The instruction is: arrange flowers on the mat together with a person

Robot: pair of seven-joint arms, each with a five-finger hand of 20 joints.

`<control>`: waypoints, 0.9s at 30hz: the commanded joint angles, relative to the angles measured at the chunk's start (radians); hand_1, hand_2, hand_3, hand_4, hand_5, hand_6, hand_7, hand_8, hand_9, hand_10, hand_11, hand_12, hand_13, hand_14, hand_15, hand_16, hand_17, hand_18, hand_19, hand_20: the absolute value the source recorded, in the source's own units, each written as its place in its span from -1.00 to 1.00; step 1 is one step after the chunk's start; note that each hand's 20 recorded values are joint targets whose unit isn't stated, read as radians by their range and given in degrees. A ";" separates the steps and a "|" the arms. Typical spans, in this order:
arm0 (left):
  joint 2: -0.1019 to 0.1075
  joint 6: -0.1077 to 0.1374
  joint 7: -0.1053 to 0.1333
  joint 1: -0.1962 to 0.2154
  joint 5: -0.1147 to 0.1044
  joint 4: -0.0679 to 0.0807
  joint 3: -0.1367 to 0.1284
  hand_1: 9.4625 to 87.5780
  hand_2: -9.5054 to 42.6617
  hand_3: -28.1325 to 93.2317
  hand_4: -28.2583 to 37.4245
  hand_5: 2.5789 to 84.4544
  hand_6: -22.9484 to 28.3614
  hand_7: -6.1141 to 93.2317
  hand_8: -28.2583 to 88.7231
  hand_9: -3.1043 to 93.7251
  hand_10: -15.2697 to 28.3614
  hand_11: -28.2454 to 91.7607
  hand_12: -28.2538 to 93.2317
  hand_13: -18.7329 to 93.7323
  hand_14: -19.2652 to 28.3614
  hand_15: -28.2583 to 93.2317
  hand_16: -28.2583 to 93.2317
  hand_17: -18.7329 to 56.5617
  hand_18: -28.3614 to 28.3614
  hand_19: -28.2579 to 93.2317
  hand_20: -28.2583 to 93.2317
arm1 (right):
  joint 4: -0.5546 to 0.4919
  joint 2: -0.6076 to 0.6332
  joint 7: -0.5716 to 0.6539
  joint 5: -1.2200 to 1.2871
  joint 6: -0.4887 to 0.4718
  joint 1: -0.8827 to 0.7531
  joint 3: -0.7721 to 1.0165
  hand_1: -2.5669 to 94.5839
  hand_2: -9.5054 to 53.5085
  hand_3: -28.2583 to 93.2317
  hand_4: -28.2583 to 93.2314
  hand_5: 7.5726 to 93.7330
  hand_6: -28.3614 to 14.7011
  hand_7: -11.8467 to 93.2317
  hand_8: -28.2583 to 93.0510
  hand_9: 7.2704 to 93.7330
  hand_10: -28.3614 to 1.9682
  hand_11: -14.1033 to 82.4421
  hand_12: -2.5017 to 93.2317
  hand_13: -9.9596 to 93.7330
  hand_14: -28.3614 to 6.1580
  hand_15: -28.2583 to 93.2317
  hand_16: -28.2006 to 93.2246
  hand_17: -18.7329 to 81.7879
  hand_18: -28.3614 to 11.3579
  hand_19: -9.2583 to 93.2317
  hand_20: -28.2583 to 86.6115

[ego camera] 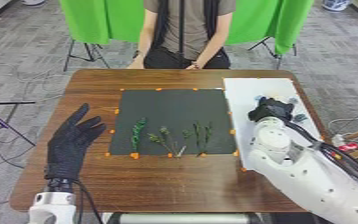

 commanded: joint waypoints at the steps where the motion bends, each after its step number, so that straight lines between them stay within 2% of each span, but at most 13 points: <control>1: -0.010 -0.004 -0.008 0.008 0.001 0.001 -0.007 -0.67 -0.31 0.71 -0.95 -0.20 0.21 -0.62 -0.67 -0.15 0.60 -0.05 -0.35 -0.13 0.87 0.35 -0.69 -0.59 0.90 0.57 -0.55 | 0.051 -0.026 -0.019 -0.054 0.009 0.026 -0.061 -0.09 -0.88 0.68 -0.99 0.09 0.44 -0.39 -0.79 0.40 -0.17 -0.14 -0.60 0.39 -0.15 0.41 -0.36 -0.36 -0.74 0.43 -0.17; 2: 0.000 0.001 0.002 0.012 -0.005 -0.001 -0.004 -0.66 -0.31 0.71 -0.95 -0.20 0.21 -0.62 -0.67 -0.15 0.60 -0.05 -0.35 -0.13 0.87 0.35 -0.69 -0.59 0.90 0.57 -0.55 | 0.054 -0.030 -0.014 -0.064 0.013 0.025 -0.069 -0.03 -0.89 0.68 -0.99 0.16 0.43 -0.38 -0.77 0.46 -0.07 -0.14 -0.58 0.44 -0.07 0.36 -0.33 -0.34 -0.67 0.44 -0.18; 4: 0.007 0.007 0.009 0.016 -0.010 -0.003 -0.002 -0.67 -0.31 0.71 -0.95 -0.20 0.21 -0.62 -0.67 -0.15 0.60 -0.05 -0.35 -0.13 0.87 0.35 -0.69 -0.59 0.90 0.57 -0.55 | 0.061 -0.036 -0.010 -0.085 0.037 0.024 -0.084 0.11 -0.92 0.59 -1.00 0.32 0.37 -0.30 -0.68 0.62 0.16 -0.28 -0.40 0.55 0.10 0.26 -0.27 -0.29 -0.50 0.49 -0.17; 7: 0.006 0.005 0.008 0.014 -0.011 -0.003 -0.002 -0.67 -0.31 0.71 -0.95 -0.21 0.21 -0.62 -0.67 -0.15 0.60 -0.05 -0.35 -0.13 0.87 0.35 -0.69 -0.59 0.90 0.57 -0.55 | 0.057 -0.035 -0.004 -0.121 0.076 0.018 -0.096 0.25 -0.98 0.54 -1.00 0.54 0.42 -0.19 -0.63 0.83 0.31 -0.32 -0.24 0.68 0.33 0.19 -0.10 -0.22 -0.39 0.58 -0.15; 11: 0.017 0.019 0.028 0.019 -0.021 -0.006 0.003 -0.66 -0.31 0.71 -0.96 -0.21 0.21 -0.62 -0.67 -0.15 0.60 -0.05 -0.35 -0.13 0.88 0.35 -0.69 -0.59 0.90 0.57 -0.55 | 0.040 -0.032 0.006 -0.146 0.104 0.022 -0.099 0.28 -0.99 0.51 -1.00 0.60 0.45 -0.22 -0.63 0.88 0.37 -0.27 -0.24 0.73 0.34 0.21 -0.09 -0.19 -0.39 0.61 -0.14; 14: 0.043 0.034 0.073 0.027 -0.036 -0.011 0.011 -0.67 -0.31 0.71 -0.95 -0.21 0.21 -0.62 -0.67 -0.15 0.60 -0.05 -0.35 -0.13 0.87 0.35 -0.69 -0.59 0.90 0.57 -0.55 | 0.008 -0.022 0.014 -0.174 0.139 0.045 -0.110 0.28 -1.00 0.51 -1.00 0.62 0.45 -0.23 -0.63 0.89 0.37 -0.26 -0.24 0.74 0.34 0.21 -0.10 -0.19 -0.39 0.62 -0.13; 16: 0.042 0.026 0.074 0.033 -0.025 -0.017 0.000 -0.67 -0.31 0.71 -0.95 -0.20 0.21 -0.62 -0.67 -0.15 0.60 -0.05 -0.35 -0.13 0.87 0.35 -0.69 -0.59 0.90 0.57 -0.55 | -0.041 -0.008 0.021 -0.200 0.163 0.052 -0.109 0.28 -1.00 0.52 -1.00 0.63 0.45 -0.25 -0.62 0.89 0.37 -0.26 -0.24 0.74 0.33 0.22 -0.10 -0.19 -0.39 0.62 -0.13; 18: 0.054 0.029 0.077 0.034 -0.027 -0.023 -0.005 -0.67 -0.31 0.71 -0.95 -0.20 0.21 -0.62 -0.67 -0.15 0.60 -0.05 -0.35 -0.13 0.87 0.35 -0.69 -0.60 0.90 0.57 -0.55 | -0.098 0.004 0.016 -0.212 0.187 0.066 -0.114 0.28 -1.00 0.53 -1.00 0.64 0.44 -0.26 -0.61 0.90 0.37 -0.26 -0.24 0.75 0.32 0.22 -0.10 -0.19 -0.40 0.63 -0.13; 20: 0.040 0.025 0.062 0.037 -0.014 -0.027 -0.019 -0.67 -0.31 0.71 -0.96 -0.20 0.21 -0.62 -0.67 -0.15 0.60 -0.05 -0.35 -0.13 0.88 0.35 -0.69 -0.59 0.90 0.57 -0.55 | -0.141 0.003 -0.004 -0.240 0.193 0.086 -0.131 0.28 -1.00 0.53 -1.00 0.64 0.43 -0.27 -0.61 0.90 0.36 -0.26 -0.24 0.75 0.32 0.23 -0.10 -0.19 -0.40 0.63 -0.13; 21: 0.026 0.014 0.051 0.030 -0.007 -0.026 -0.027 -0.67 -0.31 0.71 -0.95 -0.21 0.21 -0.62 -0.67 -0.15 0.60 -0.05 -0.35 -0.13 0.88 0.35 -0.69 -0.59 0.90 0.57 -0.55 | -0.160 -0.002 -0.006 -0.243 0.194 0.102 -0.143 0.28 -1.00 0.53 -1.00 0.64 0.43 -0.27 -0.60 0.90 0.37 -0.26 -0.24 0.75 0.32 0.23 -0.11 -0.19 -0.40 0.63 -0.13; 22: 0.039 0.026 0.066 0.035 -0.017 -0.031 -0.024 -0.67 -0.31 0.71 -0.95 -0.21 0.21 -0.62 -0.67 -0.15 0.60 -0.05 -0.35 -0.13 0.88 0.35 -0.69 -0.59 0.90 0.57 -0.55 | -0.177 -0.014 -0.021 -0.226 0.201 0.121 -0.156 0.28 -1.00 0.54 -1.00 0.64 0.42 -0.27 -0.60 0.90 0.37 -0.26 -0.24 0.75 0.31 0.23 -0.11 -0.19 -0.41 0.63 -0.13; 26: 0.053 0.028 0.068 0.032 -0.016 -0.038 -0.030 -0.67 -0.32 0.71 -0.95 -0.21 0.21 -0.62 -0.67 -0.15 0.60 -0.05 -0.35 -0.13 0.87 0.35 -0.69 -0.60 0.90 0.57 -0.55 | -0.205 -0.081 -0.109 -0.180 0.239 0.183 -0.217 0.27 -1.00 0.54 -1.00 0.65 0.42 -0.28 -0.59 0.90 0.33 -0.24 -0.23 0.75 0.31 0.24 -0.11 -0.19 -0.40 0.63 -0.13; 27: 0.049 0.026 0.062 0.028 -0.008 -0.040 -0.031 -0.67 -0.32 0.71 -0.95 -0.21 0.21 -0.62 -0.67 -0.15 0.60 -0.05 -0.35 -0.13 0.88 0.35 -0.69 -0.60 0.90 0.57 -0.55 | -0.198 -0.106 -0.143 -0.163 0.245 0.199 -0.234 0.27 -1.00 0.54 -1.00 0.65 0.42 -0.28 -0.59 0.90 0.33 -0.23 -0.24 0.75 0.31 0.25 -0.11 -0.19 -0.40 0.63 -0.13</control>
